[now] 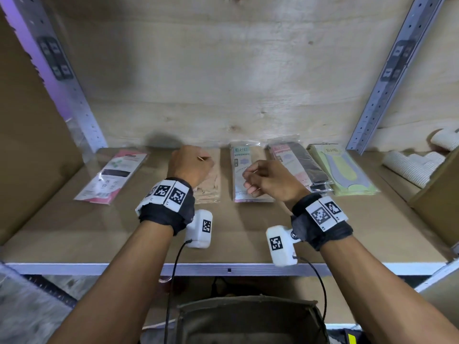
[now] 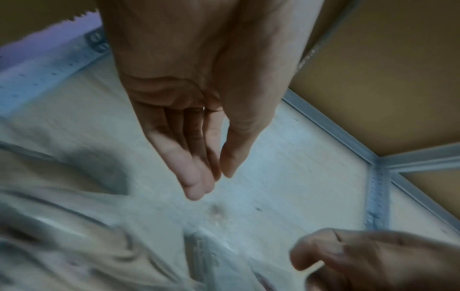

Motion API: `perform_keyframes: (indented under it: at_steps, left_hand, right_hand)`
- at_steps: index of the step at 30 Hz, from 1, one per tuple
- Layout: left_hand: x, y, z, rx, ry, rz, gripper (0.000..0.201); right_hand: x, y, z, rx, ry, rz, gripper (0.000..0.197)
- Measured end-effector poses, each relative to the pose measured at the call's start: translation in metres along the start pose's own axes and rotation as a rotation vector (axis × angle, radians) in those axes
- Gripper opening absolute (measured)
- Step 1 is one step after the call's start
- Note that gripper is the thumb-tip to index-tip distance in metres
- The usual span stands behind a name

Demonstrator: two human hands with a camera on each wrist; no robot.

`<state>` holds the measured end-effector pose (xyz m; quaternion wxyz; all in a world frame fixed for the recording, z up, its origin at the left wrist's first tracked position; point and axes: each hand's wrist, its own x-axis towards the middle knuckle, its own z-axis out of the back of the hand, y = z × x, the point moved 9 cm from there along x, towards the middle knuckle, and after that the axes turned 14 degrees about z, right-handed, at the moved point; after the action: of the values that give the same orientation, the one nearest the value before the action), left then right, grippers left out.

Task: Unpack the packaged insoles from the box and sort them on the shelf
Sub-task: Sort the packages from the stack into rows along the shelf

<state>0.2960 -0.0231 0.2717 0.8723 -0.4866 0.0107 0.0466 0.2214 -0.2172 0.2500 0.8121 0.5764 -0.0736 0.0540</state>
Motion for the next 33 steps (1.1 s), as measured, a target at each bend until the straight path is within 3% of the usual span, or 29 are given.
perform_keyframes:
  at_steps: [3, 6, 11, 14, 20, 24, 30, 33]
  left_hand:
    - [0.012, 0.035, 0.041, -0.033, -0.037, 0.063, 0.011]
    - [0.026, 0.074, 0.084, 0.011, -0.054, 0.163, 0.015]
    - [0.044, 0.122, 0.158, 0.124, -0.249, 0.236, 0.014]
    - [0.059, 0.153, 0.182, 0.087, -0.224, 0.306, 0.022]
    - [0.072, 0.18, 0.196, 0.126, -0.126, 0.282, 0.041]
    - [0.068, 0.195, 0.189, 0.117, -0.052, 0.36, 0.046]
    - [0.061, 0.201, 0.19, 0.159, -0.094, 0.445, 0.042]
    - [0.054, 0.203, 0.193, 0.211, -0.119, 0.474, 0.033]
  right_hand:
    - [-0.003, 0.008, -0.033, 0.092, 0.072, 0.001, 0.006]
    - [0.004, 0.016, -0.065, 0.101, 0.123, 0.037, 0.008]
    - [0.034, 0.039, -0.133, 0.135, 0.19, 0.088, 0.007]
    - [0.053, 0.051, -0.183, 0.163, 0.26, 0.067, 0.004]
    - [0.082, 0.043, -0.263, 0.209, 0.331, -0.092, 0.012]
    - [0.088, 0.034, -0.287, 0.282, 0.266, -0.174, 0.032]
    - [0.08, 0.026, -0.286, 0.401, 0.132, -0.192, 0.012]
    - [0.076, 0.021, -0.275, 0.365, 0.101, -0.213, 0.013]
